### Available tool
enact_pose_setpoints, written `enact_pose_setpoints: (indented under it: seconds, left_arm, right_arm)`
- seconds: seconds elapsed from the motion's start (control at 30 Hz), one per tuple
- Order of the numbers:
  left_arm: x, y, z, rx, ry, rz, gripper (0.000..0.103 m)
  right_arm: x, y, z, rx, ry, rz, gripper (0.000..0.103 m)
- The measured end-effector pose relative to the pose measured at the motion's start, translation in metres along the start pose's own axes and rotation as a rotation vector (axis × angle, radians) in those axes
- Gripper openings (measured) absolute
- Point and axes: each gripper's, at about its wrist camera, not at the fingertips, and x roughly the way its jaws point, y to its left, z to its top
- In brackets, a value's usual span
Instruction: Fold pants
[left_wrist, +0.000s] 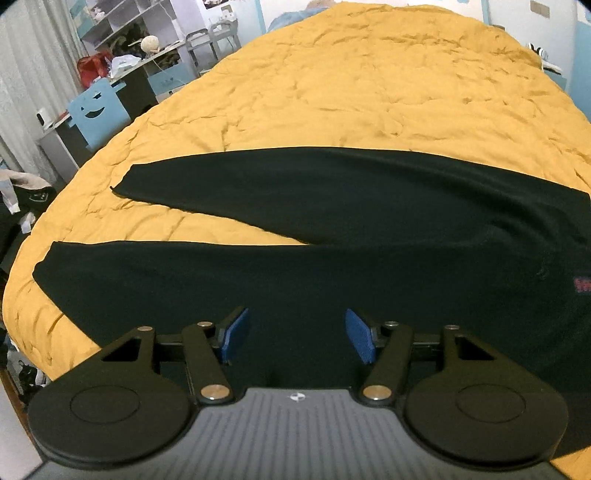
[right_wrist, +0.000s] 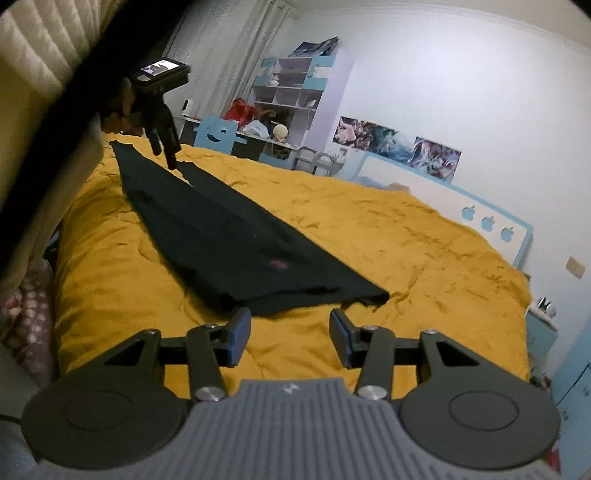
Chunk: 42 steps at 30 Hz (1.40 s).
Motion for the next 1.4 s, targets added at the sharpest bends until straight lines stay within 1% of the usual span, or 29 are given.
enact_pose_setpoints:
  seconds: [0.1, 0.27, 0.37, 0.43, 0.57, 0.7, 0.8, 0.93, 1.0, 1.03, 1.07, 1.13, 1.2, 1.27, 1.4]
  left_arm:
    - [0.001, -0.014, 0.004, 0.019, 0.007, 0.01, 0.071]
    - [0.003, -0.029, 0.012, 0.026, -0.001, -0.009, 0.071]
    - [0.0, -0.033, 0.013, 0.03, -0.009, -0.019, 0.071]
    - [-0.002, -0.032, 0.013, 0.026, -0.012, -0.024, 0.071]
    - [-0.001, -0.017, 0.014, -0.005, -0.024, -0.03, 0.071]
    - [-0.001, 0.005, 0.015, 0.019, -0.045, -0.04, 0.071]
    - [0.003, 0.029, 0.011, 0.023, -0.05, -0.056, 0.071]
    - [0.012, 0.07, 0.003, -0.036, -0.063, -0.061, 0.071]
    - [0.015, 0.088, -0.002, -0.065, -0.071, -0.071, 0.071]
    - [0.017, 0.095, -0.004, -0.075, -0.077, -0.075, 0.071]
    - [0.019, 0.1, -0.007, -0.085, -0.082, -0.079, 0.071]
    - [0.025, 0.106, -0.01, -0.097, -0.075, -0.084, 0.07]
    - [0.03, 0.106, -0.013, -0.104, -0.058, -0.084, 0.068]
    - [0.031, 0.102, -0.014, -0.11, -0.048, -0.078, 0.068]
    - [0.029, 0.091, -0.01, -0.1, -0.033, -0.062, 0.068]
  right_arm:
    - [-0.006, -0.002, -0.003, 0.034, -0.011, 0.012, 0.043]
    - [-0.002, -0.001, -0.01, 0.043, 0.013, 0.02, 0.043]
    - [0.002, 0.002, -0.011, 0.015, 0.042, 0.01, 0.043]
    - [-0.001, 0.003, -0.006, 0.003, 0.033, -0.001, 0.043]
    - [-0.006, 0.007, 0.009, 0.0, 0.01, -0.01, 0.043]
    - [-0.002, 0.013, 0.026, 0.035, 0.007, -0.027, 0.043]
    - [0.007, 0.022, 0.04, 0.051, 0.018, -0.04, 0.044]
    - [0.023, 0.032, 0.051, 0.054, 0.063, -0.077, 0.045]
    - [0.029, 0.037, 0.048, 0.019, 0.099, -0.132, 0.046]
    - [0.032, 0.039, 0.044, -0.008, 0.122, -0.163, 0.049]
    - [0.036, 0.04, 0.035, -0.042, 0.155, -0.197, 0.049]
    - [0.04, 0.039, 0.02, -0.08, 0.197, -0.229, 0.049]
    - [0.042, 0.035, 0.008, -0.097, 0.221, -0.237, 0.049]
    - [0.041, 0.031, 0.001, -0.098, 0.227, -0.237, 0.049]
    - [0.033, 0.029, -0.002, -0.059, 0.172, -0.243, 0.049]
